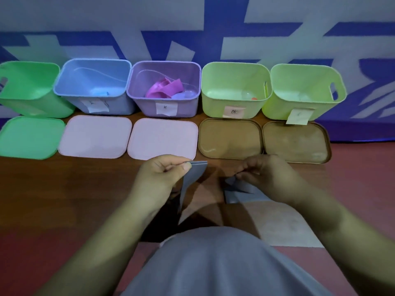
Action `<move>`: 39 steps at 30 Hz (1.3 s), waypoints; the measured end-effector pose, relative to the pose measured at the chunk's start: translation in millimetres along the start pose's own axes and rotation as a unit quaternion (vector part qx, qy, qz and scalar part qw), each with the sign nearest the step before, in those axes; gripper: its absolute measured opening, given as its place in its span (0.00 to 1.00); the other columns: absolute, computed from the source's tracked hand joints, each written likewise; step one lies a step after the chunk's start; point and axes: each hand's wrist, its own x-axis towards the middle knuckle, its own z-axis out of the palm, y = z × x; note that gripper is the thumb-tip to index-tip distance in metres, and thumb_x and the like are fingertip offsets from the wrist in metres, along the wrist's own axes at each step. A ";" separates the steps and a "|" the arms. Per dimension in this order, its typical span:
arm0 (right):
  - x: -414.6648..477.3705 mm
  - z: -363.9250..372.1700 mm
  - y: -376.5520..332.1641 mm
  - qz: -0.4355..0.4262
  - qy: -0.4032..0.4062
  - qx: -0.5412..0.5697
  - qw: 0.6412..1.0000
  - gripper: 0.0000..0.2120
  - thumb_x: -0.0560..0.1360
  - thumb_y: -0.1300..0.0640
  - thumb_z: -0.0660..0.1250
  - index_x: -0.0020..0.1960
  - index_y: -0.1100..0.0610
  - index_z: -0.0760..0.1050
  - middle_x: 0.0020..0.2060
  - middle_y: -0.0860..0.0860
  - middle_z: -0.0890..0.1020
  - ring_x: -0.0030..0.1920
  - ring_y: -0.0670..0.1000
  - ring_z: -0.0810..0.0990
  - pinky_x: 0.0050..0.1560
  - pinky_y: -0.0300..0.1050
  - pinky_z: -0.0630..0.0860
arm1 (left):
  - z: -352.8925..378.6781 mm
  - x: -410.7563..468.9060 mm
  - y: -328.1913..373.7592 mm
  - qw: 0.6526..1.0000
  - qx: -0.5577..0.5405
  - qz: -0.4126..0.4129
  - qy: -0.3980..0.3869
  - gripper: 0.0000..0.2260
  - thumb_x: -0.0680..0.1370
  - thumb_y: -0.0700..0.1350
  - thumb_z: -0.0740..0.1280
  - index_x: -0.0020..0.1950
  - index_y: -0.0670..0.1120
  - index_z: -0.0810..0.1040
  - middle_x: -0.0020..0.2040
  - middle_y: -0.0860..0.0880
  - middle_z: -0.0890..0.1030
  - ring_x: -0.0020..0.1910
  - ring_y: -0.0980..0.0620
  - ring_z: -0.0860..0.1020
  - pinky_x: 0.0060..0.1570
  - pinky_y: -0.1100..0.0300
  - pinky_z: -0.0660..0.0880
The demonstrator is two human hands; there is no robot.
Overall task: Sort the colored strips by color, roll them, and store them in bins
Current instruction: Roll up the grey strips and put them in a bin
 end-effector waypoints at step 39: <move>-13.2 38.1 -146.8 -0.108 0.311 0.281 0.901 0.06 0.69 0.67 0.74 0.43 0.58 0.83 0.45 0.51 0.86 0.47 0.49 0.85 0.49 0.41 0.80 | -38.6 -18.7 64.6 0.973 -0.179 0.042 -0.142 0.09 0.68 0.47 0.73 0.46 0.48 0.88 0.51 0.44 0.86 0.52 0.46 0.82 0.60 0.45 0.74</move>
